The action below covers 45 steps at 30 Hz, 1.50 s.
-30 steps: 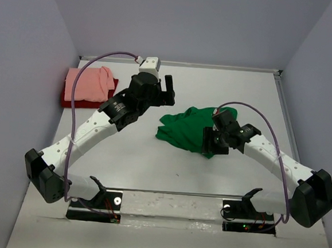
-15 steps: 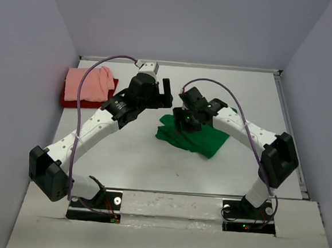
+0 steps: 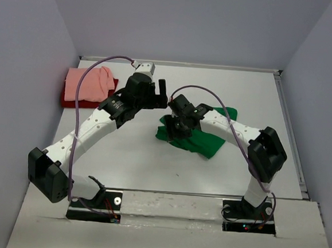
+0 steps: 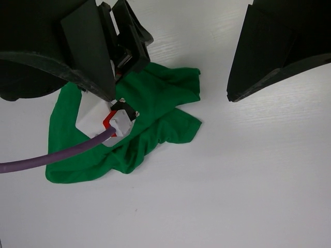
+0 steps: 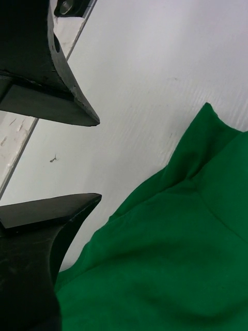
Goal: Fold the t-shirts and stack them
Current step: Flatten the tshirt out
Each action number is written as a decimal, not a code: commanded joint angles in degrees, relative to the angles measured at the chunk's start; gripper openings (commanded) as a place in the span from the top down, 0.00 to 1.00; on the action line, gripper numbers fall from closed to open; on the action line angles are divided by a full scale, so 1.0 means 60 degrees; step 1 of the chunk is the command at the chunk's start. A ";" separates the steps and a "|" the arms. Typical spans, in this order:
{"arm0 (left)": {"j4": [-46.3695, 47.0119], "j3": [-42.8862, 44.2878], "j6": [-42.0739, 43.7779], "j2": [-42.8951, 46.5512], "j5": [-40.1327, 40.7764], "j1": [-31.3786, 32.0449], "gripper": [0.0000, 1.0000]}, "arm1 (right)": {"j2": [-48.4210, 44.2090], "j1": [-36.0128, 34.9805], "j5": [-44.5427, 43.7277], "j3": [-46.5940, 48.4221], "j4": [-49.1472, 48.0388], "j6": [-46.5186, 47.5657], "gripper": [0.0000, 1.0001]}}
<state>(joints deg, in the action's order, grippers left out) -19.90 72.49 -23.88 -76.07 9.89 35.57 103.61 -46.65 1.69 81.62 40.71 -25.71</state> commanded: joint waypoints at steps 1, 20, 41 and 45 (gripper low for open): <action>0.0695 -0.0187 0.0068 0.0375 -0.0476 -0.0566 0.01 | -0.0438 0.0304 -0.0121 -0.0025 -0.0354 0.0198 0.40; 0.0943 0.0692 0.0611 -0.1003 -0.1851 -0.3160 0.01 | 0.1742 0.0788 0.0201 0.1292 -0.0252 0.1136 0.42; 0.1281 -0.0158 0.0757 -0.0959 -0.2059 -0.3160 0.01 | 0.2360 0.0788 0.0201 0.2231 0.0086 0.1092 0.66; 0.1120 0.0003 0.0918 -0.0900 -0.1854 -0.3189 0.01 | 0.2345 0.0788 0.0216 0.2128 0.0056 0.1063 0.76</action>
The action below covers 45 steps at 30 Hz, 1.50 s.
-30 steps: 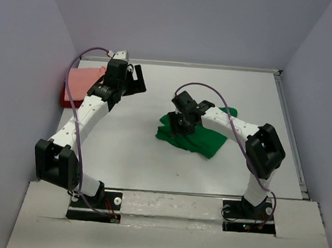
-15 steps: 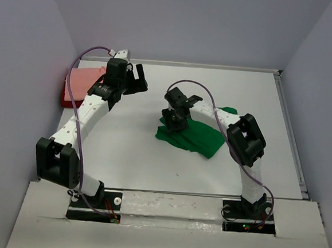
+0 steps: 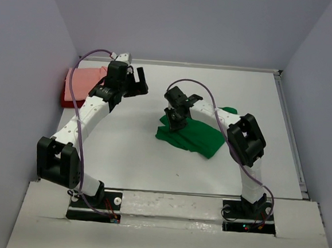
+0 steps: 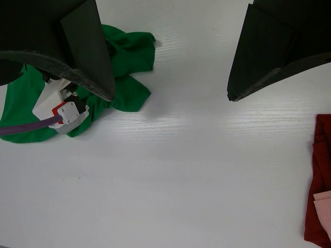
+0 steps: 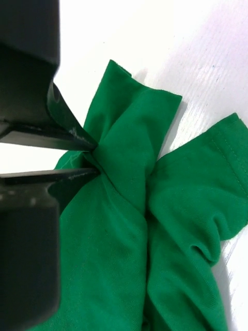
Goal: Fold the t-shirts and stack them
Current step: Flatten the tshirt out
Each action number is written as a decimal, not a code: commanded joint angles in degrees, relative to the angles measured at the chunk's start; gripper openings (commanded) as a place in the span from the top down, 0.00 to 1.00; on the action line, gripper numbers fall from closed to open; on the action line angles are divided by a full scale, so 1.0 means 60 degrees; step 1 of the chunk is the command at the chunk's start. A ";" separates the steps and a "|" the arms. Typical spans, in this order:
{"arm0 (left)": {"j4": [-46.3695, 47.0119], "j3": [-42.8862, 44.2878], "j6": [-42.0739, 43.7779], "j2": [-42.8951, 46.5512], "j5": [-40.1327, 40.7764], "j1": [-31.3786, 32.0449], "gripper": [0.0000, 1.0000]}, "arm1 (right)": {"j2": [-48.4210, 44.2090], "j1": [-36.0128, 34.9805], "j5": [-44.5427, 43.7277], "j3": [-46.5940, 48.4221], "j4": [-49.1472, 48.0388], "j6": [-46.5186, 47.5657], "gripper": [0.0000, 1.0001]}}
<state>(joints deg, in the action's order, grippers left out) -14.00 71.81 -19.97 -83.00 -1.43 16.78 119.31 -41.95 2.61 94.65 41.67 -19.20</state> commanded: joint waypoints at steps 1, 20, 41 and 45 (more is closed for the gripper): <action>0.0121 0.0160 0.0295 0.0255 0.0034 -0.0100 0.01 | -0.0270 0.0005 0.0077 -0.0072 -0.0119 -0.0066 0.77; 0.0224 -0.0601 0.0383 0.0562 -0.0844 -0.0218 0.01 | -0.2130 0.0005 -0.2426 0.1434 0.1754 0.0050 1.00; 0.0048 -0.0631 0.0911 0.0665 -0.2033 0.0134 0.07 | -0.2394 0.0005 -0.3614 0.5361 0.4597 0.0461 1.00; 0.0063 -0.0601 0.0837 0.0796 -0.1652 0.0178 0.16 | -0.2277 0.0005 -0.3366 0.6400 0.4978 0.0446 1.00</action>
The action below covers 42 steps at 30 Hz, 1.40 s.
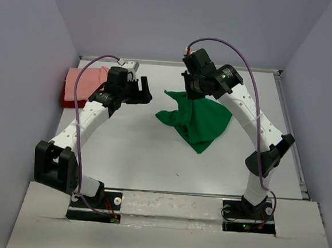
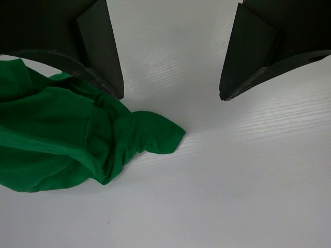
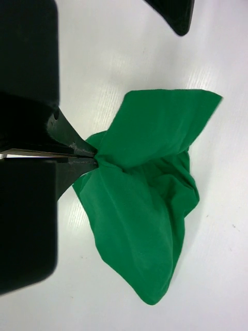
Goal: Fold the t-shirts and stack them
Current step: Flatten the tshirt out
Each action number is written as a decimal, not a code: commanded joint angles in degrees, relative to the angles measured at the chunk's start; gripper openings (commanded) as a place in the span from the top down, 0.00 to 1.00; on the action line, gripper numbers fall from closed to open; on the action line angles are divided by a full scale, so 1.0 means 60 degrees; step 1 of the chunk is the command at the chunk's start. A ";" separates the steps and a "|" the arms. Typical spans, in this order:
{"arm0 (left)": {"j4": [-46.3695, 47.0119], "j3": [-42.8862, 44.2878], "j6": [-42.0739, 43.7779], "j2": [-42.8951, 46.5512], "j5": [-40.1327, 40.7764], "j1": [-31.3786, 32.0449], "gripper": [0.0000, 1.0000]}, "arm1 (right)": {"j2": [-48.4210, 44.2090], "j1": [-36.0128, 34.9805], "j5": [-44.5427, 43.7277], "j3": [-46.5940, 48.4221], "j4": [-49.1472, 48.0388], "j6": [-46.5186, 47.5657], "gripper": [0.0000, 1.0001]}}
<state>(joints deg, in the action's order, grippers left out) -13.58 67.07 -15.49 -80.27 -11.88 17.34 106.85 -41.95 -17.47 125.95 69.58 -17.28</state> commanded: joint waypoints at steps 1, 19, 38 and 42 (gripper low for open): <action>-0.0006 0.0175 0.0047 0.0370 0.0148 0.0083 0.18 | -0.0027 0.0005 0.0012 0.1505 0.0588 0.0140 1.00; 0.0023 -0.0075 0.0150 -0.0112 -0.0393 0.0785 0.67 | -0.0362 -0.0288 -0.2228 0.3398 0.2552 -0.0811 1.00; 0.0199 0.0699 0.0003 -0.2159 -0.0130 0.1460 0.43 | -0.1973 0.0064 -0.4471 0.0949 0.2612 -0.2658 1.00; 0.0038 0.1608 0.0076 -0.3333 -0.0100 0.1489 0.41 | -0.1885 0.0064 -0.4441 0.1245 0.2627 -0.2467 1.00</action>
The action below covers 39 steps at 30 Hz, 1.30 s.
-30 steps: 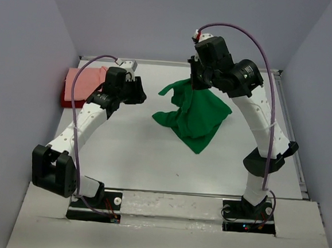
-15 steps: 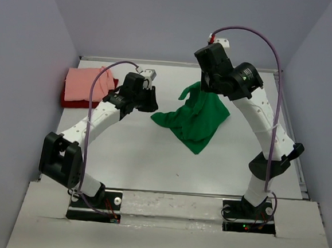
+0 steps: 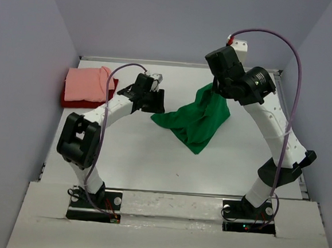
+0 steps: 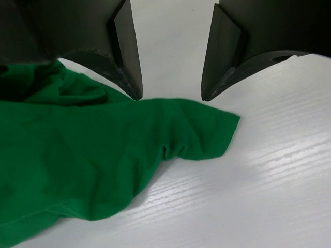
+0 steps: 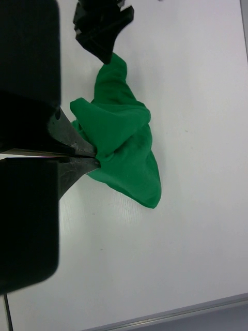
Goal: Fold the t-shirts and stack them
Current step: Flatten the tshirt out
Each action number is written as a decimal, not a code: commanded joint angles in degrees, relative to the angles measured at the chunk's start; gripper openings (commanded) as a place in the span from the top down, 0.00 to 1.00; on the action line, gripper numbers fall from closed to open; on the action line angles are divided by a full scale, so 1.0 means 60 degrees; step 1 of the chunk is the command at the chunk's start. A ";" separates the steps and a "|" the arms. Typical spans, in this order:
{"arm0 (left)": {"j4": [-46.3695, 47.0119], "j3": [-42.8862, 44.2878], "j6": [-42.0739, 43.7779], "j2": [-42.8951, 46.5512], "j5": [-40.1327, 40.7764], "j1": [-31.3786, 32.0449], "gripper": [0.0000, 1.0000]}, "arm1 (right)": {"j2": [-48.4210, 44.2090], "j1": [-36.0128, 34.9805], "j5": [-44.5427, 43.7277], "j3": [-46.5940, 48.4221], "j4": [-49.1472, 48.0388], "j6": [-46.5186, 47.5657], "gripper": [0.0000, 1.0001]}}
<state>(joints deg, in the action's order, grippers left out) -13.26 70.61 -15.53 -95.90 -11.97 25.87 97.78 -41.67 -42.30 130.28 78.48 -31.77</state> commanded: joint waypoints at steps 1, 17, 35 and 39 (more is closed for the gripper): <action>-0.0104 0.1165 0.0098 -0.0948 -0.0086 0.0069 0.41 | -0.0359 0.0016 -0.0288 0.0494 0.1144 -0.0052 1.00; -0.0515 0.2264 0.0069 -0.2752 -0.0042 0.0142 0.45 | 0.0022 0.0016 0.0063 0.1021 0.1129 0.0212 1.00; -0.1292 0.2558 0.0142 -0.3412 0.0441 0.0200 0.31 | 0.0081 0.0016 0.0327 0.0831 0.0764 0.0373 1.00; -0.1306 0.2281 0.0142 -0.3382 0.0676 0.0230 0.40 | 0.0008 0.0016 0.0532 0.0495 0.0631 0.0329 1.00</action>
<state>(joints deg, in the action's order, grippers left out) -19.18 84.49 -15.29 -117.43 -9.34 26.68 98.63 -41.65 -39.42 134.08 78.63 -29.95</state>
